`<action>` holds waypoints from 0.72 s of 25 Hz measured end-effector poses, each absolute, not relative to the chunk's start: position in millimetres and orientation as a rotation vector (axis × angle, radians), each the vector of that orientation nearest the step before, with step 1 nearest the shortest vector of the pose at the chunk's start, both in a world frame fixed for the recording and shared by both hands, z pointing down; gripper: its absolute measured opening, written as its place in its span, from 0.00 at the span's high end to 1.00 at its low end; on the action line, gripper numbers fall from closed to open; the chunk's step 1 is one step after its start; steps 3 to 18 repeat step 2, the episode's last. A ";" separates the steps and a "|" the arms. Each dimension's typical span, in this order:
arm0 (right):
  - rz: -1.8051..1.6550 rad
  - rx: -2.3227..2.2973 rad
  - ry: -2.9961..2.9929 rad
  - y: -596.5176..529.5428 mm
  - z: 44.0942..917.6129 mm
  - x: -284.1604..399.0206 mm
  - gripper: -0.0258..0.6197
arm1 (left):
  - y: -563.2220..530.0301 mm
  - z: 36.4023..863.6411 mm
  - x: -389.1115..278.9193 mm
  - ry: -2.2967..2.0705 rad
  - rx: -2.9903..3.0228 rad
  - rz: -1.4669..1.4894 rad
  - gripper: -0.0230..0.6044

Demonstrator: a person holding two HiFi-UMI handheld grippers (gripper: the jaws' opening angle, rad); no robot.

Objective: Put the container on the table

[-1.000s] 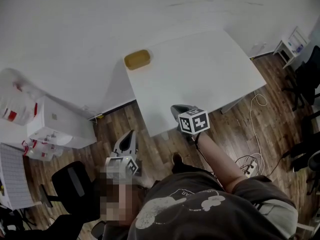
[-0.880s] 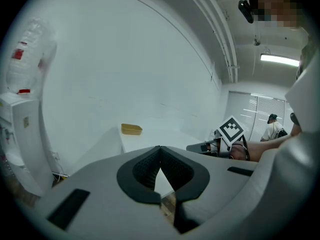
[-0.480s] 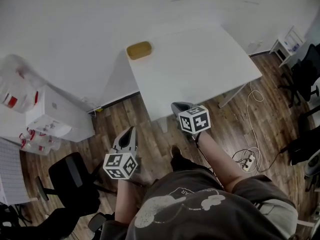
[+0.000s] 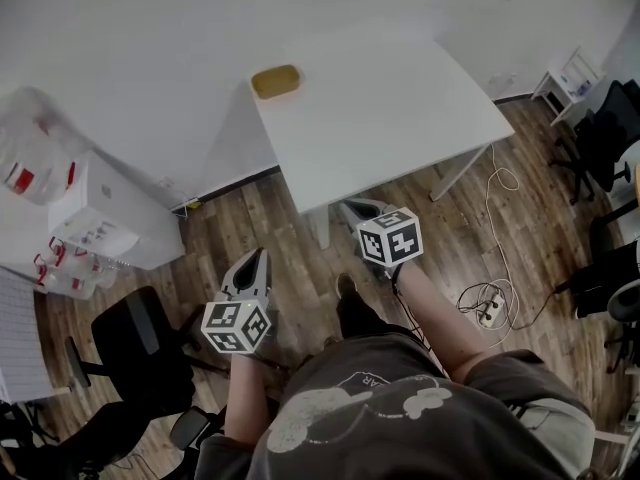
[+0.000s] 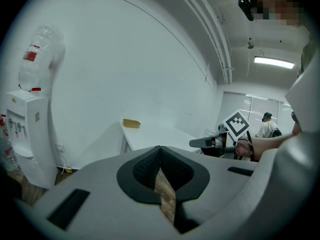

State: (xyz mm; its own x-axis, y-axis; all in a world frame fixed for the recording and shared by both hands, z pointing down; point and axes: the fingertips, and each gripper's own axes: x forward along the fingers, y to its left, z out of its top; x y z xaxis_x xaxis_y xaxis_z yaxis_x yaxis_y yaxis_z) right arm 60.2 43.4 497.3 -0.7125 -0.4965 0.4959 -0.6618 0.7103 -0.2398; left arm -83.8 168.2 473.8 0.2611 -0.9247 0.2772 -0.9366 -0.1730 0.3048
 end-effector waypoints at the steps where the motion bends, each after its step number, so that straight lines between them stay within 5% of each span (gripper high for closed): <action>1: 0.570 0.896 -2.521 48.7 496.8 61.8 0.96 | 173.1 473.9 -81.9 -1.689 2.130 0.040 0.97; 18: 0.568 0.896 -2.523 53.9 496.4 63.4 0.96 | 178.0 474.0 -80.2 -1.688 2.131 0.040 0.97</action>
